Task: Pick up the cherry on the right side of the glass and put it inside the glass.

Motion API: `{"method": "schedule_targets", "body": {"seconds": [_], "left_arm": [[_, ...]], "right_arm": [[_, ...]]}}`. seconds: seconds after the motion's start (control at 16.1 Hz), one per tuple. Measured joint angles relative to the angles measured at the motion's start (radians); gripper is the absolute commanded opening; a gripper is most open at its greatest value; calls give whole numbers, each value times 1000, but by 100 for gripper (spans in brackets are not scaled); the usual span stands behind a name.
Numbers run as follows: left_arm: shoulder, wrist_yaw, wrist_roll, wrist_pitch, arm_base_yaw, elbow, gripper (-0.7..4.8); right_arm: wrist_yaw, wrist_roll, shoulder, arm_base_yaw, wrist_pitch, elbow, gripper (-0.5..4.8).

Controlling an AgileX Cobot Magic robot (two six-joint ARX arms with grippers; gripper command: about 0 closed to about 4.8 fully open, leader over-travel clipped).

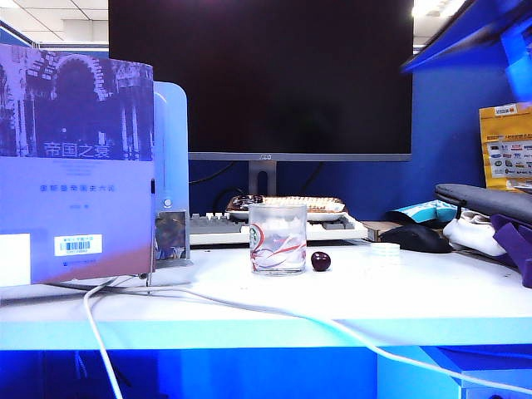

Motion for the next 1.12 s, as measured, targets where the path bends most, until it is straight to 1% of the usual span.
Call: {"method": "schedule_targets", "body": {"seconds": [0.06,0.12,0.19,0.25,0.31,0.37,0.5,0.56,0.68,0.75,1.0,1.12], "left_arm": [[0,0,0,0,0,0,-5],[0,0,0,0,0,0,-5],[0,0,0,0,0,0,-5],[0,0,0,0,0,0,-5],[0,0,0,0,0,0,-5],[0,0,0,0,0,0,-5],[0,0,0,0,0,0,-5],[0,0,0,0,0,0,-5],[0,0,0,0,0,0,-5],[0,0,0,0,0,0,-5],[0,0,0,0,0,0,-5],[0,0,0,0,0,0,-5]], "right_arm": [[6,-19,56,14,49,0,5],[66,-70,106,33,61,0,68],[169,-163,154,68,46,12,151],[263,-253,192,98,28,30,248],[322,-308,211,116,19,39,423],[391,-373,236,141,9,48,479],[501,-492,297,192,-3,98,479],[533,-532,310,205,-2,115,479],[617,-592,352,218,5,160,479],[643,-615,381,218,5,184,479],[661,-641,516,218,-34,304,479],[663,-644,615,218,-136,406,479]]}}
